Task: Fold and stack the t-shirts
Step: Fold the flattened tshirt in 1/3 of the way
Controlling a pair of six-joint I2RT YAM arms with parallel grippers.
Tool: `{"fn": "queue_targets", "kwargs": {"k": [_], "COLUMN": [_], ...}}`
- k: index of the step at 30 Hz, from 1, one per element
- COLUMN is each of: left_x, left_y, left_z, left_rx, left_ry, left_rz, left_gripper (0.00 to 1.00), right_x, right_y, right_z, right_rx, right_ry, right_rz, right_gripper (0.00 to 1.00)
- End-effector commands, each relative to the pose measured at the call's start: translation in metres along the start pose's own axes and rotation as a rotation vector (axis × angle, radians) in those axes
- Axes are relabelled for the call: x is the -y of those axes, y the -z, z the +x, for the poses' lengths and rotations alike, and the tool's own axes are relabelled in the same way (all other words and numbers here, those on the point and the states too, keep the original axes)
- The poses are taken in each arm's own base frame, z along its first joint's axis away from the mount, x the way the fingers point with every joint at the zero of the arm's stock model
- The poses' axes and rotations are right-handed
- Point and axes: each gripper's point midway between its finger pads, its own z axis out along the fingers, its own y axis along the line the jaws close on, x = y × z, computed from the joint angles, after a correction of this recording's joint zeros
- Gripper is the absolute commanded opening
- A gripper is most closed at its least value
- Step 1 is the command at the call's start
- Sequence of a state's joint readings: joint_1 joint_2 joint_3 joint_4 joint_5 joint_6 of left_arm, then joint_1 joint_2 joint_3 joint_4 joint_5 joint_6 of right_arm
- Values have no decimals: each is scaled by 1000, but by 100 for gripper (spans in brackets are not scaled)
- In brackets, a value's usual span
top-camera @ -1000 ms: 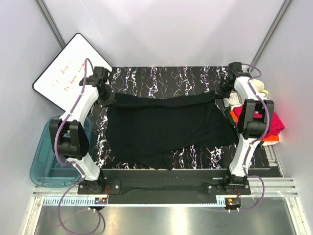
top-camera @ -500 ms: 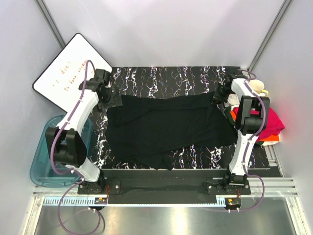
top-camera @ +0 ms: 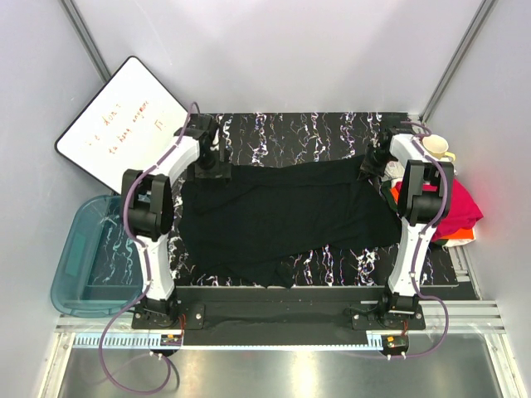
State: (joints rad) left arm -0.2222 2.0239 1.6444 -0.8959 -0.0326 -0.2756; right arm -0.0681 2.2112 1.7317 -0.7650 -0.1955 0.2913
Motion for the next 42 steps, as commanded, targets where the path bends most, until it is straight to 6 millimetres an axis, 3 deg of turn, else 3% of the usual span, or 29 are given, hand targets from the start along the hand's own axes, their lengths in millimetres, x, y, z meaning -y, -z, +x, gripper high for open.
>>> {"fn": "queue_targets", "kwargs": {"k": [1, 6, 13, 16, 17, 19, 22, 25, 27, 31, 37, 42], "left_x": [20, 24, 33, 37, 38, 39, 45, 50, 51, 51, 49, 49], "left_y": [8, -14, -27, -30, -31, -32, -30, -30, -31, -27, 15, 30], "left_z": [-43, -45, -37, -33, -32, -30, -28, -24, -19, -14, -23, -13], "left_rx": [104, 69, 31, 19, 15, 10, 6, 2, -10, -11, 78, 83], "left_ry": [-32, -42, -63, -74, -75, -78, -87, -102, -102, -108, -108, -109], "left_rz": [91, 97, 118, 128, 130, 132, 145, 148, 142, 133, 133, 143], "left_gripper": [94, 93, 75, 73, 65, 59, 38, 9, 0, 0, 0, 0], "right_x": [-5, -7, -10, -11, -11, -12, -13, -13, -14, -14, -13, -12], "right_y": [8, 8, 7, 6, 6, 5, 4, 3, 3, 4, 3, 0], "right_z": [-7, -9, -13, -15, -16, -17, -19, -21, -22, -22, -19, -16], "right_rx": [15, 9, 9, 10, 12, 10, 11, 12, 14, 13, 5, -6], "right_ry": [21, 21, 18, 15, 19, 19, 18, 19, 17, 20, 26, 24], "right_rz": [3, -4, -13, -16, -17, -19, -21, -22, -21, -24, -21, -25], "right_gripper": [0, 0, 0, 0, 0, 0, 0, 0, 0, 0, 0, 0]}}
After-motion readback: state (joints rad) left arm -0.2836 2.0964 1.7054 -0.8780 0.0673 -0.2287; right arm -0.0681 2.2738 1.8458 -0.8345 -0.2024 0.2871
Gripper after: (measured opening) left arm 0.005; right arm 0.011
